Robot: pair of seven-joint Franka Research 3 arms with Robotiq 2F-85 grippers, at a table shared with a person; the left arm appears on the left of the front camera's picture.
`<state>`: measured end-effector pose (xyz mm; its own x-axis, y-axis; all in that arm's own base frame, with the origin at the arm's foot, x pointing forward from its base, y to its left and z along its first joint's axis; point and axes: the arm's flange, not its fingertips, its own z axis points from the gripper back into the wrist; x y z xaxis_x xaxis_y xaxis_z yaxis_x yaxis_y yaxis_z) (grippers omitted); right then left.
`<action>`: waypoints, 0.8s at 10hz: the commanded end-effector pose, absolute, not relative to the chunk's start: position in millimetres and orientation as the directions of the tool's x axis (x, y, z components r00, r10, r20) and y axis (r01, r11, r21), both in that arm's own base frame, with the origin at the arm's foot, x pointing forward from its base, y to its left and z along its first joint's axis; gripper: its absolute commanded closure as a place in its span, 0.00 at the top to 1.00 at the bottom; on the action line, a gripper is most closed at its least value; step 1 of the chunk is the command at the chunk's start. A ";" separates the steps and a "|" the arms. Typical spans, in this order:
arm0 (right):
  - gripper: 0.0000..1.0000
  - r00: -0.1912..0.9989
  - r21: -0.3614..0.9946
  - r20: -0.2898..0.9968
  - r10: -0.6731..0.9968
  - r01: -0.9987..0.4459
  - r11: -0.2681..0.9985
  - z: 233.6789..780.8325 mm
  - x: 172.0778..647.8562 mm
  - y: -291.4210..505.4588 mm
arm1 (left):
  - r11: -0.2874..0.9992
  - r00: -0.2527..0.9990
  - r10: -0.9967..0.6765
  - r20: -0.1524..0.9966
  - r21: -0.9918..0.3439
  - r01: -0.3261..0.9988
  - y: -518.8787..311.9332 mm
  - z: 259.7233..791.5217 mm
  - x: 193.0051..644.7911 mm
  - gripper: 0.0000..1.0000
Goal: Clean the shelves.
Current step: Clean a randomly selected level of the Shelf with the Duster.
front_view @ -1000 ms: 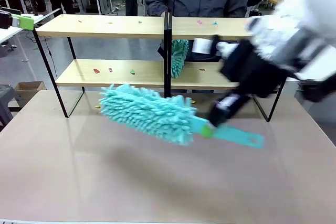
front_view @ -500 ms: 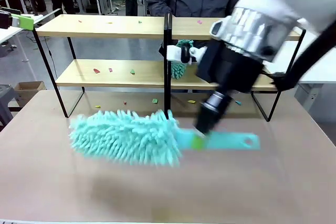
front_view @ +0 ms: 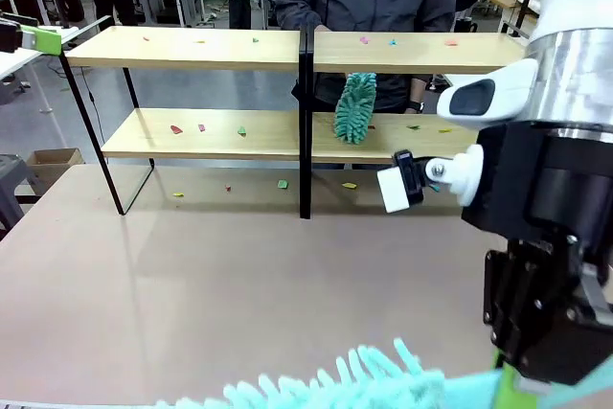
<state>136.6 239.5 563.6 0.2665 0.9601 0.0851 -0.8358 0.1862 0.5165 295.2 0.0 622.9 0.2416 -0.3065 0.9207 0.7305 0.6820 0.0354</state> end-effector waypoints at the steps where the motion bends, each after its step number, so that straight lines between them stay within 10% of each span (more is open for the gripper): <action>1: 0.13 0.353 0.462 0.204 0.913 -0.857 0.228 558.6 171.2 244.1 | 0.680 0.245 -0.303 0.921 0.029 0.732 -1.0 621.9 295.7 1.00; 5: 0.13 0.676 0.317 0.390 0.625 -0.736 0.598 556.9 255.8 302.4 | 0.680 0.245 -0.303 0.921 0.029 0.732 -1.0 621.9 295.7 1.00; 8: 0.13 0.650 0.356 0.400 0.646 -0.760 0.544 556.5 264.7 286.7 | 0.680 0.245 -0.303 0.921 0.029 0.732 -1.0 621.9 295.7 1.00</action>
